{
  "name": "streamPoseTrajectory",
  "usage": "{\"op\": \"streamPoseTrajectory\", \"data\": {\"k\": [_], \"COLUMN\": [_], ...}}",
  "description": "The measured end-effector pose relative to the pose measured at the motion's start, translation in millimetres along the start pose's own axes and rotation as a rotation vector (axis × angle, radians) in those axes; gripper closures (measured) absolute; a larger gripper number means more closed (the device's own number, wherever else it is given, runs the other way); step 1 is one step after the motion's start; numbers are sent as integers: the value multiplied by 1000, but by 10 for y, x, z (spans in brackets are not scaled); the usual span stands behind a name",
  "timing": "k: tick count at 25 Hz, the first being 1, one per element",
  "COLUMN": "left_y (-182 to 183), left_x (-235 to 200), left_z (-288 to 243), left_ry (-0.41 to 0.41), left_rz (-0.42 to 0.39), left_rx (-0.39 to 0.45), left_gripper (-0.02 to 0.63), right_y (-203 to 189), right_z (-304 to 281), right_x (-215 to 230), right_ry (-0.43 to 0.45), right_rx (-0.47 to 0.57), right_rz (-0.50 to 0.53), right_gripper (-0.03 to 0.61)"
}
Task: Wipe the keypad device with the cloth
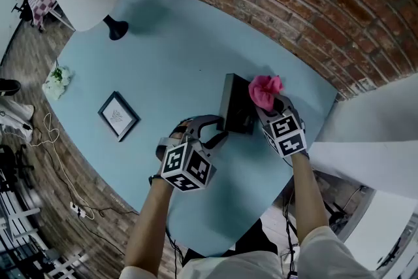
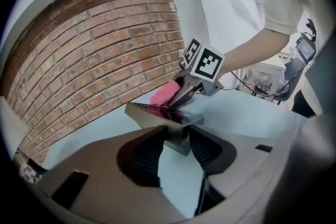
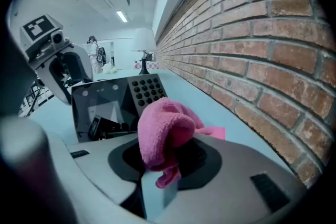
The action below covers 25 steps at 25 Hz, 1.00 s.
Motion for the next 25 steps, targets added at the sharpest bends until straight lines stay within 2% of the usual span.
{"op": "streamPoseTrajectory", "data": {"k": [6, 13, 25], "left_y": [-3, 9, -1], "left_x": [-5, -5, -1], "left_z": [1, -14, 2], "left_ry": [1, 2, -2], "left_rz": [8, 9, 19], "left_rx": [5, 3, 5], "left_gripper": [410, 411, 411], "right_y": [-129, -221, -281], "right_z": [183, 353, 567], "right_x": [-256, -517, -841], "right_ry": [57, 59, 123], "right_rx": [-14, 2, -1], "right_rz": [9, -11, -30], "right_gripper": [440, 440, 440]}}
Point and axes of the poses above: the fingertips, and each gripper's own axes: z backward along the fingers, x to its right, y out of its top, the point moved 6 cm from there along z, backward along the fingers, and after that the axes turned 6 degrees about -z, right-handed, at the moved point
